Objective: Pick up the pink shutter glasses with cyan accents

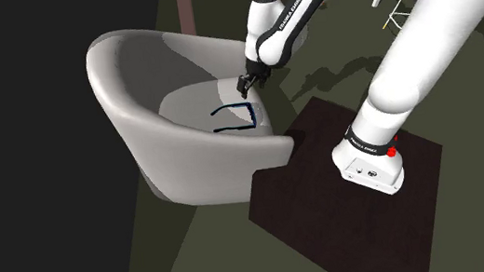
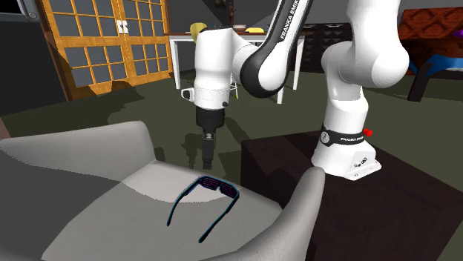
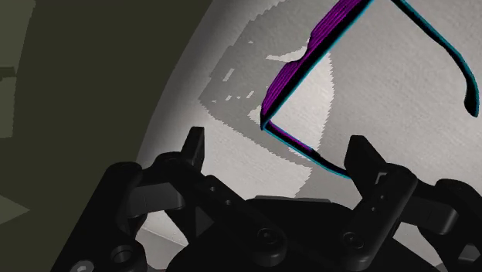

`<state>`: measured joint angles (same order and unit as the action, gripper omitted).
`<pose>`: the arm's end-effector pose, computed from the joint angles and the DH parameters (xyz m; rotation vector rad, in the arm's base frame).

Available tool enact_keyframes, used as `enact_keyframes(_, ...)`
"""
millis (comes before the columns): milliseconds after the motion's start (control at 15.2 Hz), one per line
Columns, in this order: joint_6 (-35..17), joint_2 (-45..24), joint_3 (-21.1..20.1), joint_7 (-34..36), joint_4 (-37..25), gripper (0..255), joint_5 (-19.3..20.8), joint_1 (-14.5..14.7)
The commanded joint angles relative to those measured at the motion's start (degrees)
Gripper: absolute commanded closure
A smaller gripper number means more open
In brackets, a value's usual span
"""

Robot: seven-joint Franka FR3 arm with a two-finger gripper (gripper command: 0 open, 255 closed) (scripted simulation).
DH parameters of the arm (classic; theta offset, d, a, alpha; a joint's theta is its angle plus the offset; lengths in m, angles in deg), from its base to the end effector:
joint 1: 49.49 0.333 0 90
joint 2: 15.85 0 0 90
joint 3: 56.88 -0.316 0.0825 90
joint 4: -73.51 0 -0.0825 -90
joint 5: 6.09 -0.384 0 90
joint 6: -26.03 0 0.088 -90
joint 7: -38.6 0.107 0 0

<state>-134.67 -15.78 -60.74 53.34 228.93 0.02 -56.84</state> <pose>0.4141 -0.0202 0.2361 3.0887 -0.3398 0.1504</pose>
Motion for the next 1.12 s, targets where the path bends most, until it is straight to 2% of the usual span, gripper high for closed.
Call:
enact_keyframes(0,-4.05,-5.52,0.41,2.68,-2.03,0,3.07,-0.21)
enact_keyframes(330,-9.18,-11.96,2.74,5.86,-3.52,0,6.99,1.13)
enact_keyframes(660,-12.09,-15.57,4.51,7.41,-4.25,0,8.74,2.53)
enact_keyframes(726,-12.0,-15.65,4.45,7.36,-4.43,255,8.68,2.48)
enact_keyframes(1056,-12.01,-15.67,4.46,7.39,-4.43,255,8.69,2.51)
